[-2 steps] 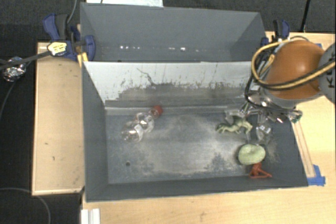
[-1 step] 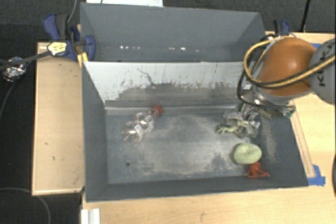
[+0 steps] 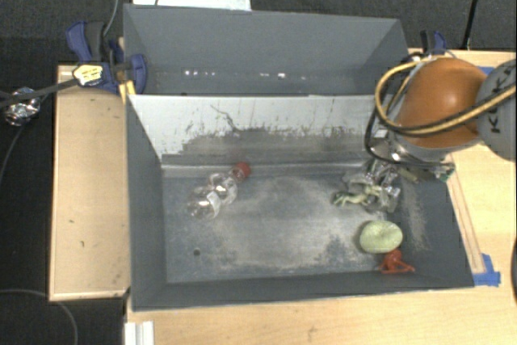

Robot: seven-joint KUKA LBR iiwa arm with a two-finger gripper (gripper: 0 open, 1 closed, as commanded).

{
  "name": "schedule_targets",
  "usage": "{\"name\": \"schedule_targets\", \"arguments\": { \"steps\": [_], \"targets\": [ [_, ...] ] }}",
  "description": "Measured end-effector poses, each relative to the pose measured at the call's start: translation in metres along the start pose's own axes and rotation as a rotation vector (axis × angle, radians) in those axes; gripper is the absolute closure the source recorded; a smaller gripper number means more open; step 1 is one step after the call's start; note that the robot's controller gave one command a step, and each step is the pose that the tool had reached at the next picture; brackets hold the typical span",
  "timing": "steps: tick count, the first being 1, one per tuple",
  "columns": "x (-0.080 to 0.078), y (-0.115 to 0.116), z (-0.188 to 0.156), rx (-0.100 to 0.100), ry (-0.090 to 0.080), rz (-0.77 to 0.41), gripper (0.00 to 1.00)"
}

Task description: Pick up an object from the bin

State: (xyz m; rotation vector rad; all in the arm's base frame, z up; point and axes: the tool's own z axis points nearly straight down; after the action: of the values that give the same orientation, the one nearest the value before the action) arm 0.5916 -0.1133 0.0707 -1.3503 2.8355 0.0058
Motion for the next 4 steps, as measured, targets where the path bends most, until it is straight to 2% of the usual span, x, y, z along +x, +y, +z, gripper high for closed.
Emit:
{"name": "schedule_targets", "arguments": {
  "steps": [1, 2, 3, 4],
  "targets": [
    [0.0, 0.001, -0.004, -0.002, 0.0, 0.001, 1.0],
    [0.001, 0.001, -0.026, -0.003, 0.001, 0.002, 1.0],
    [-0.001, -0.001, -0.041, 0.005, -0.004, 0.003, 1.0],
    [0.0, 0.0, -0.054, 0.002, -0.003, 0.005, 1.0]
  ]
}}
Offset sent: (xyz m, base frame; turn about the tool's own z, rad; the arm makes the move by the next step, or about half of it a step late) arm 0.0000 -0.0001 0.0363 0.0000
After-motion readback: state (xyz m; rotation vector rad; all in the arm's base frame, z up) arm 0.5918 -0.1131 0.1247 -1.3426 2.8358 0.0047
